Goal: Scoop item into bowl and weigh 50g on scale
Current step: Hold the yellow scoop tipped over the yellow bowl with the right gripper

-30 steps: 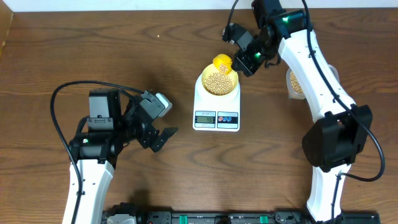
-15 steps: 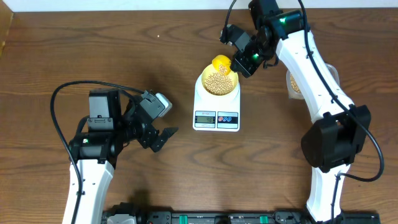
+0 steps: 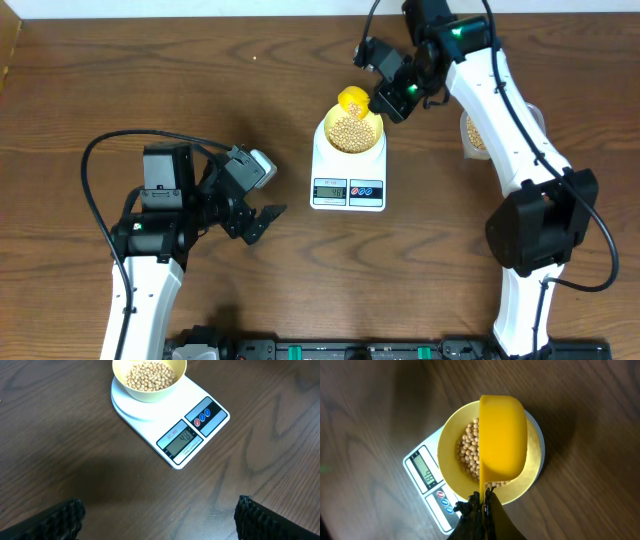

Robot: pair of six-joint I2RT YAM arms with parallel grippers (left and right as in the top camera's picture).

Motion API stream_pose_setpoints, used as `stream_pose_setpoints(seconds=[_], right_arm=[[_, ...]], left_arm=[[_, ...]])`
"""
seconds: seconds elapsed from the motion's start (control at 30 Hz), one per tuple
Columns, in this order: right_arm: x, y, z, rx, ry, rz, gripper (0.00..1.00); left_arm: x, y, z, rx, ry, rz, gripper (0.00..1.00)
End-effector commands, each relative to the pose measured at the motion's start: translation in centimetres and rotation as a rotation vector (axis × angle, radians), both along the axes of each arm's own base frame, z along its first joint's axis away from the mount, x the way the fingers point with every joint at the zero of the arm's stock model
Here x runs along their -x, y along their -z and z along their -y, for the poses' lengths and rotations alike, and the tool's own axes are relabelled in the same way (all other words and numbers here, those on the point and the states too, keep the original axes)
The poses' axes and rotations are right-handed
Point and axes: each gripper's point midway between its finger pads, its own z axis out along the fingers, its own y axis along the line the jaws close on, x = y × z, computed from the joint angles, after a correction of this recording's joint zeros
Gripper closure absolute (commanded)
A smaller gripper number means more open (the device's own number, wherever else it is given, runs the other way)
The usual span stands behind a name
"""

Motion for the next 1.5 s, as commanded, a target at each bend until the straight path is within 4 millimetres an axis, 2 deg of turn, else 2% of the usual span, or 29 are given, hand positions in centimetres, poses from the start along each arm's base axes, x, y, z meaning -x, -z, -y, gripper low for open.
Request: stream_pose_setpoints(seconds=[0.0,0.27,1.17,1.47], right_arm=[[0.2,-2.3,0.2,-0.087,0.020,-0.011,0.99],[0.4,-2.4,1.3,-0.106,0.044,-0.050,0.99],[0.6,-2.4,1.2,-0.109,0.053,-0.065,0.99],[0.5,-1.8,1.4,-0.042,0.055,-0.044,0.99]], left_arm=[[0.0,0.3,-0.2,-0.006,-0.002,-0.008,0.02],[0.0,0.3,-0.2,-0.006,-0.002,-0.008,0.02],[0.0,0.3,-0.2,-0.006,-0.002,-0.008,0.02],[0.0,0.3,-0.2,-0.006,-0.002,-0.008,0.02]])
